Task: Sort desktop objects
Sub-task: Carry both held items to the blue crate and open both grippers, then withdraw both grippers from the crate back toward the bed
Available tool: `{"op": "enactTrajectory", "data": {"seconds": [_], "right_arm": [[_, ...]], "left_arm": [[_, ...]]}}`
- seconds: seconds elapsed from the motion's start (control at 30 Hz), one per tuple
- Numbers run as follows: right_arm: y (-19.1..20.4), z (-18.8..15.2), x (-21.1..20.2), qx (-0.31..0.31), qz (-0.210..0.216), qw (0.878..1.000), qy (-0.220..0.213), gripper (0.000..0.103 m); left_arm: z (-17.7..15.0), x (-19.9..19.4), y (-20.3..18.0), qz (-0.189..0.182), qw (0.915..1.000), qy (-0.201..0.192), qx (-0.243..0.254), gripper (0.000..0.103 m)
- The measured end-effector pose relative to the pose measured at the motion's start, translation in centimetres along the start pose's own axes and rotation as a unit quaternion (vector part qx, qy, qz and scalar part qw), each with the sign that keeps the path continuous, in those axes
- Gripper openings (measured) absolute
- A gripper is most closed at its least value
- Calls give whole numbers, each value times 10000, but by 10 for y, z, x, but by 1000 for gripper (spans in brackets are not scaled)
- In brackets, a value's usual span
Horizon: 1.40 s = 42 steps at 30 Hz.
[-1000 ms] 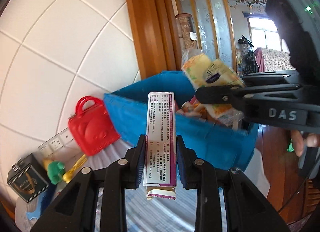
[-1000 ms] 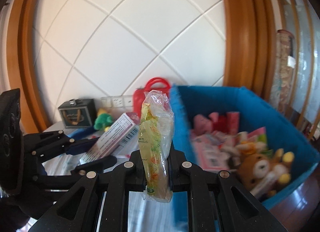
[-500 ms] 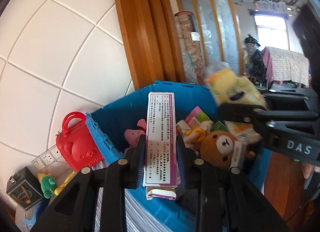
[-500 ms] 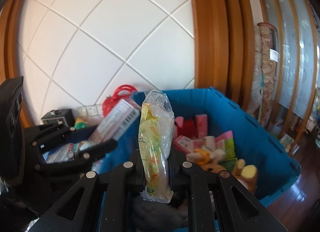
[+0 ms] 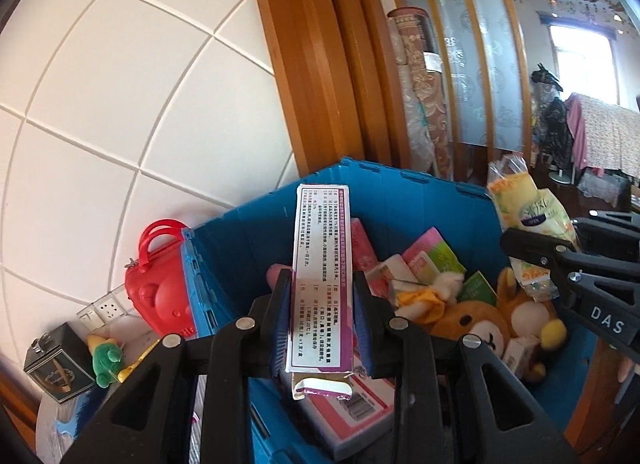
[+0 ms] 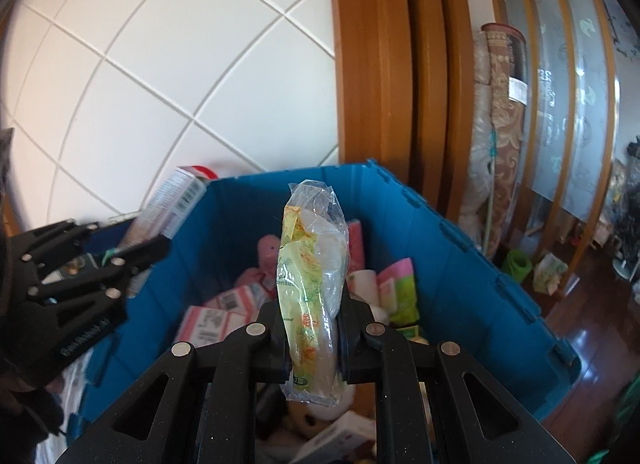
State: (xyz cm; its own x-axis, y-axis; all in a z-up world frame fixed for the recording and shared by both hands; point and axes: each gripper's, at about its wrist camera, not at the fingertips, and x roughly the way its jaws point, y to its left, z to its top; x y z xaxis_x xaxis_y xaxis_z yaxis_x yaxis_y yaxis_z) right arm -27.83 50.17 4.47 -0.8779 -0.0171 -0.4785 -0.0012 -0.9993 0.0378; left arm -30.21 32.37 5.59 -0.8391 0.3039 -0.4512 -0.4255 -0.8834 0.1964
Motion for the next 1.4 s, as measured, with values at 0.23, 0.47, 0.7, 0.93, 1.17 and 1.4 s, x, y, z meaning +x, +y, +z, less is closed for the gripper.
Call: {"op": "enactTrajectory", "data": {"seconds": [0.23,0.47,0.7,0.93,1.17,1.4], "right_arm": [[-22,9,16,216,-137,9996,94,29],[-37,9,8,456,-294,9985,-79,78],[-35,10,2,479,-183,9986,-140,82],[-15,7,3,325,-41,9994,-97,86],[27,2,0,-35,356,9993,-68,86],[91,1,1,-451,725,9963,-29,86]], "left_arm": [[18,-1,-5,169,9999,11,-16,29],[19,-10,-3,698,9974,-72,-167,78],[18,-21,5,739,9968,-124,-277,78],[-5,-33,25,903,9948,-66,-474,78],[-51,-49,68,1237,9864,-9,-1079,78],[-106,-64,125,1595,9770,236,-1399,78]]}}
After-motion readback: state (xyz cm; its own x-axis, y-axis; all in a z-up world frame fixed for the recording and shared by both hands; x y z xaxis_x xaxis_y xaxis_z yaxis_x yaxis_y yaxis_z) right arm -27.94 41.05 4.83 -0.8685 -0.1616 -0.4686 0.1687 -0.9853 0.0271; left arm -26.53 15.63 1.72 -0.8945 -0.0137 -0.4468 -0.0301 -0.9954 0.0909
